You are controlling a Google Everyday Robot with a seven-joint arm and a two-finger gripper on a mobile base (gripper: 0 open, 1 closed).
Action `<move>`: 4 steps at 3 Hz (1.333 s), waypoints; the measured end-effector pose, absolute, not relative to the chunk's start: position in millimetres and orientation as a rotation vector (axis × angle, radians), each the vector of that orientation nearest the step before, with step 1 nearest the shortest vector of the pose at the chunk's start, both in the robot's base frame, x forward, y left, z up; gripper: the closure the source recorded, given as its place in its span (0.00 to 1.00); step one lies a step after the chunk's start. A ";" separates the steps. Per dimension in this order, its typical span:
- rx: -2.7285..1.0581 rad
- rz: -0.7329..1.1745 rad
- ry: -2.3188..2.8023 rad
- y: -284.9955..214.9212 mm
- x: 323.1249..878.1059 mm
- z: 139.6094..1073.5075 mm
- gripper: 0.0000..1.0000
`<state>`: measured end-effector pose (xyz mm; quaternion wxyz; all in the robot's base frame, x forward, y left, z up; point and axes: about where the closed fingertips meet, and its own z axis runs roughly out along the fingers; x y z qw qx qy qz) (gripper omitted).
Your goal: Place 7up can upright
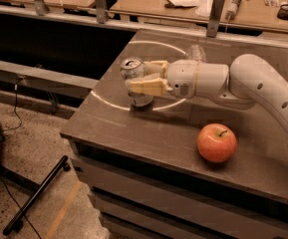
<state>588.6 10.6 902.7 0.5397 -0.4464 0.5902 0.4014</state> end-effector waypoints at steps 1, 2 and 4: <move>-1.073 0.946 1.438 10.1 588.1 895.7 0.68; -1.072 0.955 1.456 9.9 587.0 890.3 0.38; -1.051 0.959 1.480 3.9 584.8 882.9 0.00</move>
Offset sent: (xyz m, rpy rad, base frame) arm -0.0008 -0.0062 -0.0164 -0.0402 0.0497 -0.0108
